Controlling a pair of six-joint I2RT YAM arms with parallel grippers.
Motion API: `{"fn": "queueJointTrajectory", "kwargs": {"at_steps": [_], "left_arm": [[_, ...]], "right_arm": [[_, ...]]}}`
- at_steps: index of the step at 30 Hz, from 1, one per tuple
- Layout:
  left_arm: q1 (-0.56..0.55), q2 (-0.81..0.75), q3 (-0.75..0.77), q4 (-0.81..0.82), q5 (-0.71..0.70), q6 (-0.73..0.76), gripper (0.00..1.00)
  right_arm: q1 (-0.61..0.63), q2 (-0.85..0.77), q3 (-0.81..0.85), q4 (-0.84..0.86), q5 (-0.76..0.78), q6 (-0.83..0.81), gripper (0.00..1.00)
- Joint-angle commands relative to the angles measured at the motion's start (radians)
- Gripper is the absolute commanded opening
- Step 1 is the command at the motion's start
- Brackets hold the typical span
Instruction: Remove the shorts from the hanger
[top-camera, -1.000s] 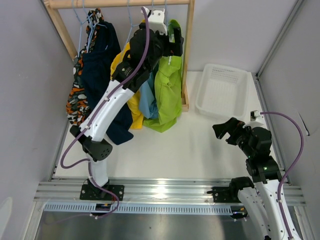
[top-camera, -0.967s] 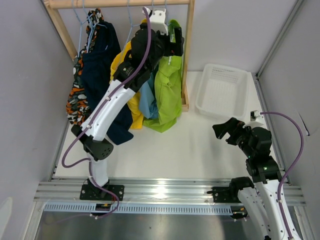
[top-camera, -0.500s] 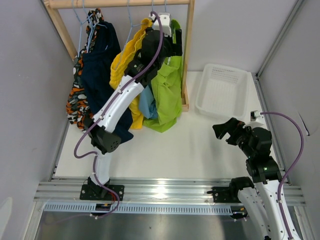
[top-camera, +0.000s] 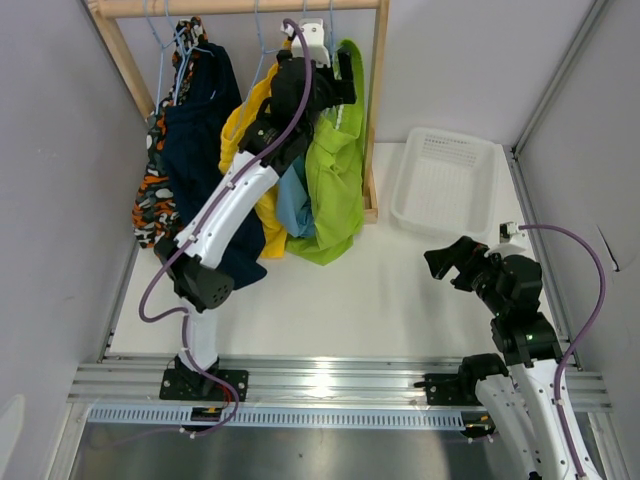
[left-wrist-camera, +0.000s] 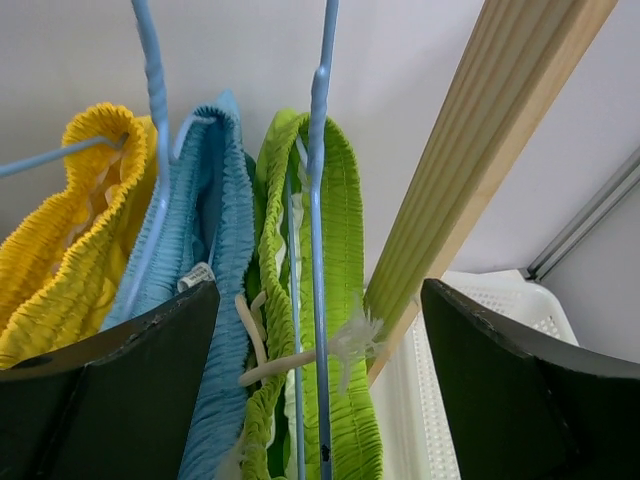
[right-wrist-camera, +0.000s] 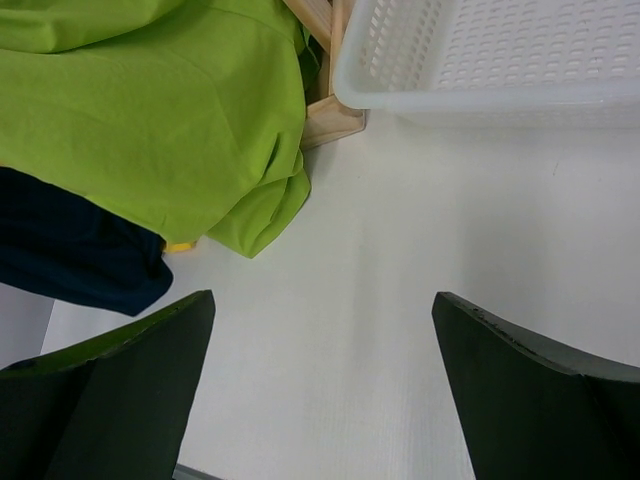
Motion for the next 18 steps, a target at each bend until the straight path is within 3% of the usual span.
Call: {"fn": "queueJointTrajectory", "kwargs": {"at_steps": [1, 12, 18], "left_arm": [[0.003, -0.037, 0.037, 0.039, 0.003, 0.011, 0.89], [0.026, 0.075, 0.101, 0.033, 0.078, -0.047, 0.71], [0.034, 0.109, 0.114, 0.023, 0.095, -0.059, 0.55]], "right_arm": [[0.004, 0.001, -0.005, 0.04, -0.01, -0.009, 1.0], [0.004, -0.005, 0.002, 0.027, -0.014, -0.011, 0.99], [0.004, -0.005, 0.002, 0.029, -0.013, -0.011, 0.99]]}}
